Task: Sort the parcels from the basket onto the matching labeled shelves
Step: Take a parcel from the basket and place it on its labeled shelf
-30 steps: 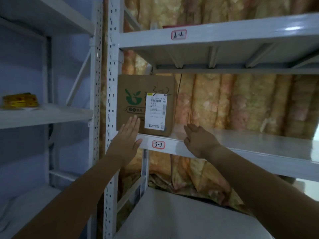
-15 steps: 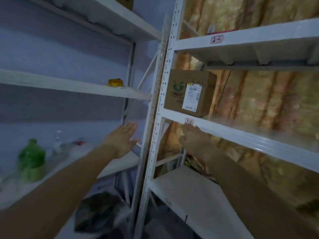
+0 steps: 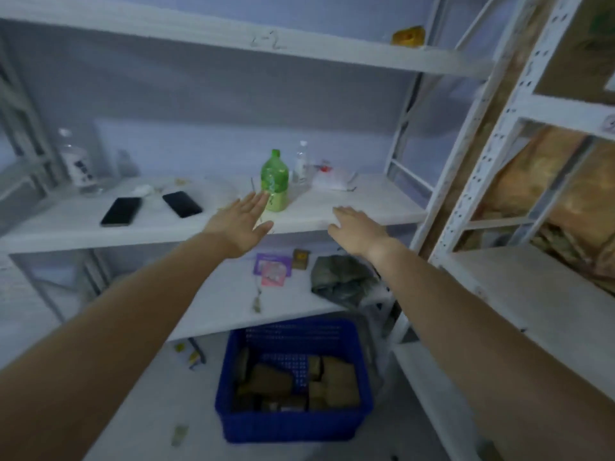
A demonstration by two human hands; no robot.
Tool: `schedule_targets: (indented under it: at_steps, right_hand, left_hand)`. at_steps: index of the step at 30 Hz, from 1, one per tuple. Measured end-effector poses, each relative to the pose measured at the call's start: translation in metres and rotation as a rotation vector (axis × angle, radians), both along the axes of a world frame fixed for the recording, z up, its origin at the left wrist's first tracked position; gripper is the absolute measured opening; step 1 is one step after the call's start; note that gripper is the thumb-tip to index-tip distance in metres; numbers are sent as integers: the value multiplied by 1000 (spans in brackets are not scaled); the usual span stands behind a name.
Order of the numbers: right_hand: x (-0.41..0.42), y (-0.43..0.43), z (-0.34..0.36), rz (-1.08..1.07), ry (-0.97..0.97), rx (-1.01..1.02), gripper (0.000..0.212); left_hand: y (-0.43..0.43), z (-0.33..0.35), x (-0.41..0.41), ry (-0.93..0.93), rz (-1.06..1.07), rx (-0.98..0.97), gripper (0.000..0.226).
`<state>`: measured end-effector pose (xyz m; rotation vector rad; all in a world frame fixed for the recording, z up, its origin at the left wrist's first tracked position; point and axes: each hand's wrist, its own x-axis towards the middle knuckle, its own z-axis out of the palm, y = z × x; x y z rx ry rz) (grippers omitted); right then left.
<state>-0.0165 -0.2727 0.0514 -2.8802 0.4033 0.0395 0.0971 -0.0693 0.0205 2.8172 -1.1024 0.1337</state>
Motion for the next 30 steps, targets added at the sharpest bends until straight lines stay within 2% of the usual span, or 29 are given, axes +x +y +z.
schedule_targets:
  at_steps: [6, 10, 14, 18, 22, 30]
  right_hand:
    - [54, 43, -94, 12, 109, 114, 54]
    - [55, 52, -176, -56, 270, 199, 53]
    - [35, 54, -258, -121, 444, 324, 57]
    - [17, 51, -326, -238, 476, 353, 49]
    - [12, 39, -392, -268, 575, 445, 50]
    - [27, 7, -539, -257, 762, 446, 57]
  left_hand:
    - [68, -91, 42, 181, 32, 97, 64]
    - [84, -160, 62, 262, -25, 219, 64]
    - [75, -228, 66, 376, -77, 249, 64]
    - [52, -290, 52, 603, -133, 276, 65]
    - [35, -354, 48, 757, -102, 294, 63]
    - [14, -493, 58, 988, 27, 349, 69]
